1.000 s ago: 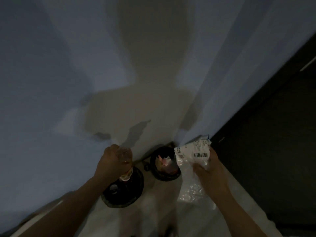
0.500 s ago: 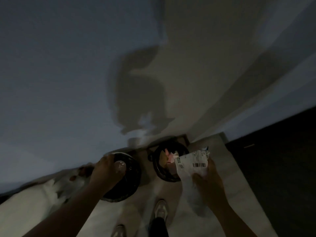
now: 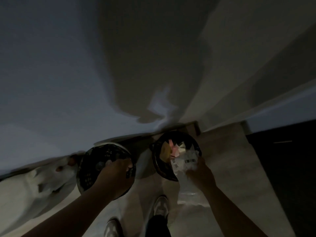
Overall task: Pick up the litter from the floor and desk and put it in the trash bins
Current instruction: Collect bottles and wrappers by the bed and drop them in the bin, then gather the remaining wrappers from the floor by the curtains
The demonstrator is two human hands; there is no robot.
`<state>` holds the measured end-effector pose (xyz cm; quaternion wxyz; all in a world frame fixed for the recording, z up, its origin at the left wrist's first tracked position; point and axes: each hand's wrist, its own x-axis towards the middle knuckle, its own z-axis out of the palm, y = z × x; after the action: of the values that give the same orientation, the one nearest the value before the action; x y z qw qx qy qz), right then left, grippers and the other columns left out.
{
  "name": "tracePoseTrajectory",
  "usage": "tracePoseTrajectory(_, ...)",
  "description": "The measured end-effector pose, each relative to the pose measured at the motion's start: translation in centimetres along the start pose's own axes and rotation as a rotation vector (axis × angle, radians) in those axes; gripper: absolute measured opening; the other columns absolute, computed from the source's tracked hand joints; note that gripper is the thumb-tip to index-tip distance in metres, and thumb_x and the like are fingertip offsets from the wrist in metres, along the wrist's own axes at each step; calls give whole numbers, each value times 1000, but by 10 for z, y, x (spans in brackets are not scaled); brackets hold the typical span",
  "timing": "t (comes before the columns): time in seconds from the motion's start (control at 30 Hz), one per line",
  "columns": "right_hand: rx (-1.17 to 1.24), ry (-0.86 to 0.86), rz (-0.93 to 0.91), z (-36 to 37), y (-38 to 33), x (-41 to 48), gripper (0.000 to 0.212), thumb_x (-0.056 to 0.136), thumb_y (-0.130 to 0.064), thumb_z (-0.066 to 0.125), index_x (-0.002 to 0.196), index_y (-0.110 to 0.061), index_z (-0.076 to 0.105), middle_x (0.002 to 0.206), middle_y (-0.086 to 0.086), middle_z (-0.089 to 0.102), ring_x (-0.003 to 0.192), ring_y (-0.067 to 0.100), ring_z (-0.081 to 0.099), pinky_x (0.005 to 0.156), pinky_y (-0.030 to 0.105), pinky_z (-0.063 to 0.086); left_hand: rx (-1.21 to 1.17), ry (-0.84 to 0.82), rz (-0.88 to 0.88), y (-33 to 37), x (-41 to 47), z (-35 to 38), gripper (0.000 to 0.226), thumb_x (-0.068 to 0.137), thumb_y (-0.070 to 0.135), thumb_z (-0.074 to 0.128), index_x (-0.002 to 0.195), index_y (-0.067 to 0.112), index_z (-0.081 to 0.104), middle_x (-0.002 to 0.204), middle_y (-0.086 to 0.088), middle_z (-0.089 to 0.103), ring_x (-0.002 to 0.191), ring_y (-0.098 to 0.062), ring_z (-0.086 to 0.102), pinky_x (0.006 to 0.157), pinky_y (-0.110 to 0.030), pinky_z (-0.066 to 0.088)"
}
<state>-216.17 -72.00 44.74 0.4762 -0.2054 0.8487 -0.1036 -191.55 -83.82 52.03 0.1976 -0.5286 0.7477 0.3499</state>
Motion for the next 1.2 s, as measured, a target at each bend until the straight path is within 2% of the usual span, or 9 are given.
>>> tracePoseTrajectory(0.1, -39, -10, 8, 17, 6, 38, 79, 87, -26, 63, 150, -19, 17, 143, 13, 44, 127, 32, 47, 100, 38, 42, 43, -4, 22, 4, 21, 16, 32, 86, 28, 59, 118, 23, 57, 115, 6, 63, 110, -13, 58, 102, -32, 42)
tracePoseTrajectory(0.2, -56, 29, 20, 29, 10, 69, 80, 88, -28, 63, 152, -20, 16, 146, 11, 41, 130, 32, 44, 101, 39, 41, 30, -7, 46, 6, 37, 29, 31, 87, 28, 59, 118, 22, 58, 113, 6, 64, 104, -9, 59, 90, -23, 47)
tracePoseTrajectory(0.33, -116, 81, 24, 46, 18, 108, 84, 85, -28, 67, 151, -18, 17, 144, 11, 43, 129, 30, 45, 100, 41, 44, 39, -17, 48, 2, 60, 49, 31, 89, 31, 58, 119, 22, 57, 113, 5, 63, 103, -9, 60, 88, -26, 51)
tracePoseTrajectory(0.53, -183, 120, 15, 71, 29, 143, 98, 85, -35, 69, 153, -12, 2, 155, 15, 25, 139, 33, 31, 110, 47, 35, 23, 1, 6, -16, 88, 66, 30, 89, 29, 58, 118, 23, 57, 114, 5, 62, 104, -12, 59, 89, -27, 51)
tracePoseTrajectory(0.63, -192, 144, 24, 74, 33, 145, 90, 87, -30, 68, 153, -13, 9, 153, 16, 30, 136, 35, 36, 106, 46, 40, 11, 5, -31, -24, 91, 66, 31, 88, 28, 60, 118, 22, 58, 113, 4, 63, 104, -14, 59, 93, -32, 49)
tracePoseTrajectory(0.8, -270, 82, -25, 64, 36, 123, 78, 87, -23, 66, 151, -11, 22, 150, 15, 35, 135, 32, 38, 106, 43, 39, 8, 44, -29, -26, 76, 58, 28, 88, 25, 58, 116, 21, 60, 111, 3, 64, 104, -14, 60, 94, -31, 47)
tracePoseTrajectory(0.97, -539, 0, -185, 40, 19, 71, 68, 92, -28, 59, 148, -10, 25, 154, 10, 29, 139, 25, 32, 110, 33, 33, 22, 56, -16, -19, 41, 35, 28, 89, 27, 56, 116, 18, 59, 111, -2, 63, 103, -20, 60, 90, -32, 49)
tracePoseTrajectory(1.07, -575, -96, -304, 16, 0, 25, 57, 93, -23, 57, 143, -9, 35, 147, 9, 39, 135, 22, 37, 103, 24, 30, 15, 60, -33, -11, 8, 18, 31, 89, 30, 56, 119, 19, 57, 115, -3, 62, 107, -21, 58, 92, -33, 48)
tracePoseTrajectory(1.2, -543, -158, -477, -20, -47, -48, 42, 92, -19, 58, 133, -10, 52, 129, 9, 56, 121, 25, 51, 82, 18, 31, -44, 76, -51, -3, -50, -12, 35, 90, 30, 56, 122, 17, 57, 120, -5, 61, 113, -24, 55, 95, -34, 46)
